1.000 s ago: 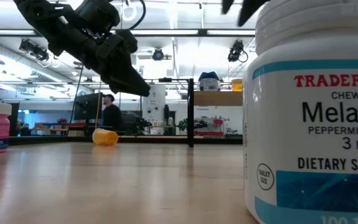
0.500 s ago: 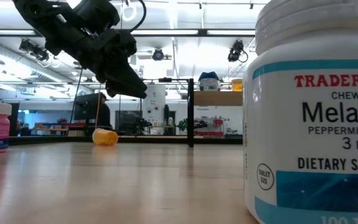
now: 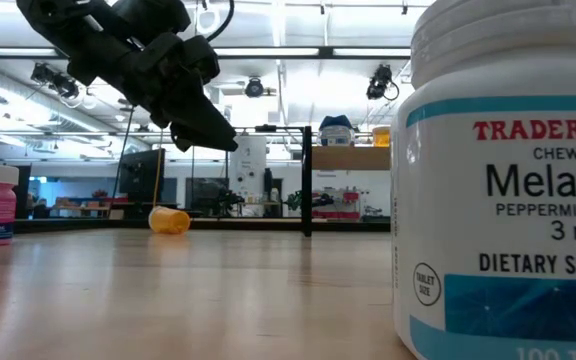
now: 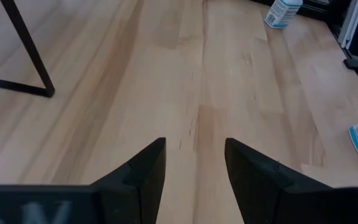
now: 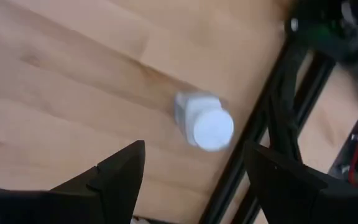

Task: Pick and place medicine bottles onto shelf by color
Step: Put the right white blue pill bottle on the shelf, then put the pink pill bottle on the shelf

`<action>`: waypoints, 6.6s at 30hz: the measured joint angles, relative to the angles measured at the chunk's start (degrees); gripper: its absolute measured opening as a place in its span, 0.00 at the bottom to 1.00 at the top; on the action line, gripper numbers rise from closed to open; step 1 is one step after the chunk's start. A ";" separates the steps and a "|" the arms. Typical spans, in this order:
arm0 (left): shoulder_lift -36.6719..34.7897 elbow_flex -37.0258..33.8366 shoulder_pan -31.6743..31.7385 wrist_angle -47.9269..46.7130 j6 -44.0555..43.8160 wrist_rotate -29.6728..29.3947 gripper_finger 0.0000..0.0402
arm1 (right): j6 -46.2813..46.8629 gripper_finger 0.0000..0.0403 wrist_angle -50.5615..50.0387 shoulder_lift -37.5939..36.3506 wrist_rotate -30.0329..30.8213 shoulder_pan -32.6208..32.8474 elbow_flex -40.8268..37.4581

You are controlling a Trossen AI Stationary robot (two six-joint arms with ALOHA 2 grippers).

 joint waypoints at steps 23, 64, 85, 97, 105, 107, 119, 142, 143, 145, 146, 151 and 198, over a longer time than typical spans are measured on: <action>0.01 0.00 -0.13 0.89 -0.93 -0.04 0.43 | 7.82 0.70 16.20 0.02 -1.51 7.00 -17.36; 0.07 0.00 -1.38 0.34 -1.94 -0.07 0.43 | 2.56 0.49 19.20 -1.76 9.16 1.16 -16.81; 0.05 0.02 -1.36 -1.88 -1.70 -0.07 0.43 | -70.04 0.49 14.61 -6.14 17.81 -45.21 6.17; 0.05 0.02 -1.18 -2.52 1.13 -0.13 0.43 | -102.25 0.49 13.87 0.54 11.73 -62.29 21.45; 0.05 0.02 -1.18 -1.67 3.24 -1.77 0.43 | -114.43 0.49 11.98 5.07 9.61 -69.67 27.49; 0.05 0.04 -1.12 -1.34 3.75 -2.09 0.43 | -116.69 0.49 11.66 5.03 8.35 -71.54 27.52; 0.05 0.09 -0.59 -1.15 3.76 -2.10 0.43 | -130.86 0.49 12.49 5.05 2.45 -74.10 27.52; 0.05 0.09 -1.13 -0.84 0.56 -2.08 0.43 | -140.86 0.49 13.82 6.47 2.55 -76.18 27.41; 0.05 0.09 -1.30 -0.84 0.43 -2.08 0.43 | -140.78 0.49 13.63 6.47 2.40 -76.29 27.41; 0.05 0.09 -1.42 -0.84 -0.49 -2.05 0.43 | -140.69 0.49 13.86 6.47 2.08 -76.34 27.41; 0.05 0.08 -1.45 -0.84 -0.55 -2.03 0.43 | -140.63 0.49 13.99 6.47 2.03 -76.35 27.41; 0.05 0.07 -1.75 -0.84 -0.58 -2.08 0.43 | -139.37 0.51 13.35 6.47 1.80 -76.21 27.41; 0.01 2.49 3.25 -11.69 4.28 -16.41 0.51 | -112.33 0.60 19.98 -3.83 7.22 -49.73 24.32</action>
